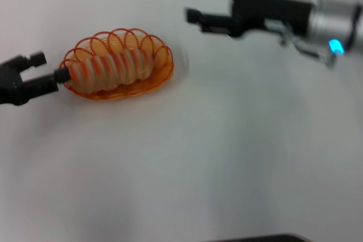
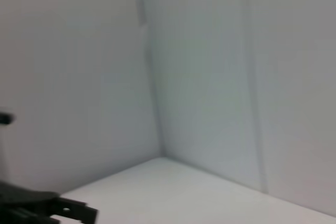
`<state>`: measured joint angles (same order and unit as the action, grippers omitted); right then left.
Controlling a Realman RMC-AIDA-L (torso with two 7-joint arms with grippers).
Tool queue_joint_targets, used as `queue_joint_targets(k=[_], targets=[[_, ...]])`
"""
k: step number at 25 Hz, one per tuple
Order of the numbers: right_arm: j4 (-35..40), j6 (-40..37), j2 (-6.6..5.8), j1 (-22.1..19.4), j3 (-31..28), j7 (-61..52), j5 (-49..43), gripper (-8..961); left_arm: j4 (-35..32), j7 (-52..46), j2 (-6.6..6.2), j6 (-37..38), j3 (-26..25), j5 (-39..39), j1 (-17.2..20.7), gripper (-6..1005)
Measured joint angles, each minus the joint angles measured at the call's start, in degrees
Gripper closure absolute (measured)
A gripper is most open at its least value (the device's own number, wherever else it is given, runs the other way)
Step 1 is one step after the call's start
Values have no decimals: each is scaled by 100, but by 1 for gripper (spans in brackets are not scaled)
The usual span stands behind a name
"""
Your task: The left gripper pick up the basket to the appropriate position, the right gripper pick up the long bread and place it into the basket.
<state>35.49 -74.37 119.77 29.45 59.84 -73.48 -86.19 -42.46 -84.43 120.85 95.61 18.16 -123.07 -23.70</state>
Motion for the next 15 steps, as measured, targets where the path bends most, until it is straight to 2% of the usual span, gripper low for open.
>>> queue_joint_targets(k=[3,6,10,15], targets=[[-877,-144,17,-490,-17,946,824,96,29,599,155,9,-284,438,99,94],[-1800,-390,18,-707,-55,2090,1498,96,221,1276,274,-49,-476,941,252,95],[-2847,-707,36,-730,-57,3621,2127,95,1182,2785,292,-236,-806,1365,429,96],[-3118,-807,43,-677,-60,3935,2225,95,1615,3506,297,-550,-875,1365,527,98]])
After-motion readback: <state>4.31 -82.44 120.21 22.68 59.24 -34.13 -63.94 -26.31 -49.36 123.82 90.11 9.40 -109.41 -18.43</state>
